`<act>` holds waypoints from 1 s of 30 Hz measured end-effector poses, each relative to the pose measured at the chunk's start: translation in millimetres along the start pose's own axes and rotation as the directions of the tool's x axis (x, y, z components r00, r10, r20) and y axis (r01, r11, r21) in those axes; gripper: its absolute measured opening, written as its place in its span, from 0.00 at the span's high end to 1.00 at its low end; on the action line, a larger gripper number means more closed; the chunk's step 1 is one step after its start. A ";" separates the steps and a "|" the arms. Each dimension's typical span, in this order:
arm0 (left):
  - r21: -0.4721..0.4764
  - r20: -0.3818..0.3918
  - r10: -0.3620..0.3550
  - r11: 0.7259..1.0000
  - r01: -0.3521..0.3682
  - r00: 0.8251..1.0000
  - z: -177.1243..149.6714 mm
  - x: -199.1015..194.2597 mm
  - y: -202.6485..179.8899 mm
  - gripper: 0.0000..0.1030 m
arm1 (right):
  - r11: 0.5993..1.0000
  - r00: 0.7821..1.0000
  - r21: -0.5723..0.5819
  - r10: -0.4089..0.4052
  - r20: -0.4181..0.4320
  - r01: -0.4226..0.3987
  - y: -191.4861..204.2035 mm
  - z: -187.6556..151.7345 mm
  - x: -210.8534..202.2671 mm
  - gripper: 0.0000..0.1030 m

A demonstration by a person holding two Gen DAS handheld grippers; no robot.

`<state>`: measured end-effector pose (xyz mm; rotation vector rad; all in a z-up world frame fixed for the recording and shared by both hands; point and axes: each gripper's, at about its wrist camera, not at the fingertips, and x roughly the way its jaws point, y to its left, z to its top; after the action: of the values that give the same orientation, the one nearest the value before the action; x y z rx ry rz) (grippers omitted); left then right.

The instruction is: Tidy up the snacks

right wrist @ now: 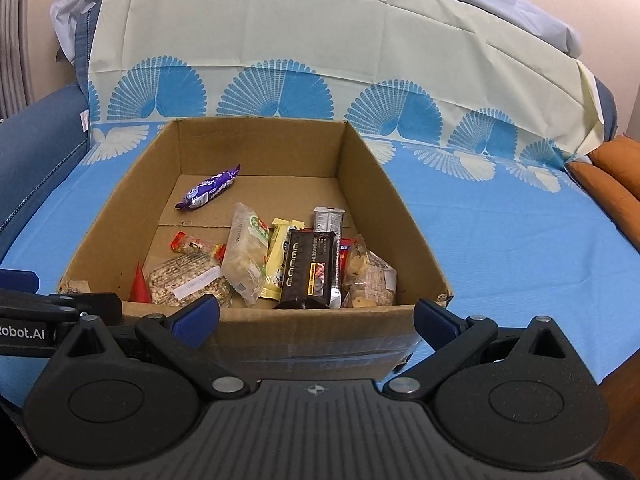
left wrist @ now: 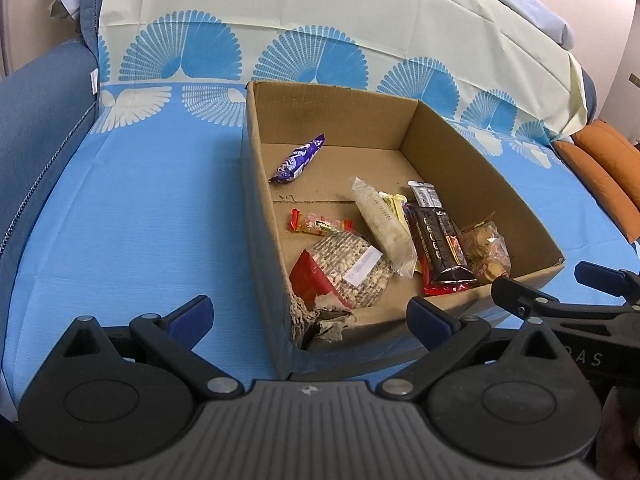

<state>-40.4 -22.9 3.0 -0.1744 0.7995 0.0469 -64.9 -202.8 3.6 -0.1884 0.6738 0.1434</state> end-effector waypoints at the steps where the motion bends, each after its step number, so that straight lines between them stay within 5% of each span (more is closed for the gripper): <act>1: 0.000 0.001 0.000 1.000 0.000 1.000 0.0 0.2 -0.2 0.00 | 1.000 1.000 0.001 0.000 0.001 0.000 -0.4 0.0 -0.2 0.01; 30: -0.006 -0.004 -0.003 1.000 0.003 1.000 -0.2 2.0 -0.5 0.00 | 1.000 1.000 -0.004 -0.009 0.007 0.009 -2.9 0.9 0.2 0.01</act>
<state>-39.0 -23.6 1.5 -0.1812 0.8032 0.0463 -63.6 -205.4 4.5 -0.1949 0.6651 0.1364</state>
